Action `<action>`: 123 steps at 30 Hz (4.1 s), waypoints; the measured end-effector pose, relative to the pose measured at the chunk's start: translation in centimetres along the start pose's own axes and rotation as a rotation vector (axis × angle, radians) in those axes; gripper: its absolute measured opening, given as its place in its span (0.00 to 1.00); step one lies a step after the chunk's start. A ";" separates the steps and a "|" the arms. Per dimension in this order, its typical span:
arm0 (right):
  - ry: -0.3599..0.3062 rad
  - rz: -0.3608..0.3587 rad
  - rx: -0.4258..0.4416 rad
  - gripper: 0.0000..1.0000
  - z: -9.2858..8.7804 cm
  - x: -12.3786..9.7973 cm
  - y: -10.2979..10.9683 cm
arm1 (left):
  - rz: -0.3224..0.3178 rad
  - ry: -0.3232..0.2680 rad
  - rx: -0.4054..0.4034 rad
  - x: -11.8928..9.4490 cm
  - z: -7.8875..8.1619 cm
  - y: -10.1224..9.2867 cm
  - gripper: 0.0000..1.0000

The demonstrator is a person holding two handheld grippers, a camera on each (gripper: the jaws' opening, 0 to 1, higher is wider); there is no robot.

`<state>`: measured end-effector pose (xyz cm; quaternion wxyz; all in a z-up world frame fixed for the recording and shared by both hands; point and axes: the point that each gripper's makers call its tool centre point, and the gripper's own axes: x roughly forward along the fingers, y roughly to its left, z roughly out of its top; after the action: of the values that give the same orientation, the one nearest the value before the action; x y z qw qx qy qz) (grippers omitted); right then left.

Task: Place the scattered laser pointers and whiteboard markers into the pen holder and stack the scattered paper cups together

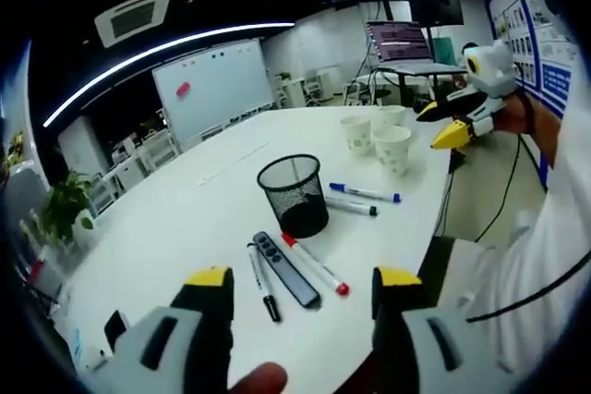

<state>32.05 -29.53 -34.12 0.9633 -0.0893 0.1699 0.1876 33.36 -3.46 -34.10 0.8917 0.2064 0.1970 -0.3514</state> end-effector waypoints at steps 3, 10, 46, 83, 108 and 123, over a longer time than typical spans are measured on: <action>-0.001 -0.004 0.004 0.57 0.0 0.1 -0.1 | -0.003 0.001 0.003 0.0 0.0 -0.2 0.61; -0.027 -0.028 0.011 0.57 0.6 0.0 -0.7 | -0.007 0.008 0.006 0.0 -0.2 -0.1 0.63; -0.106 -0.072 0.052 0.57 1.5 0.8 -2.1 | -0.003 0.000 0.016 0.0 -0.3 0.2 0.62; -0.151 -0.144 0.086 0.59 0.8 1.5 -3.8 | -0.020 0.022 0.017 0.1 -0.8 -0.3 0.62; -0.157 -0.175 0.113 0.65 -0.7 2.3 -4.9 | -0.024 0.044 0.020 0.2 -1.4 -0.2 0.62; -0.189 -0.170 0.164 0.70 -1.2 2.9 -5.3 | -0.025 0.047 0.018 0.3 -1.5 -0.3 0.62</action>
<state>36.27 -33.67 -35.68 0.9915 -0.0063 0.0851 0.0986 33.06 -3.09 -35.61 0.8803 0.2203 0.2173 -0.3595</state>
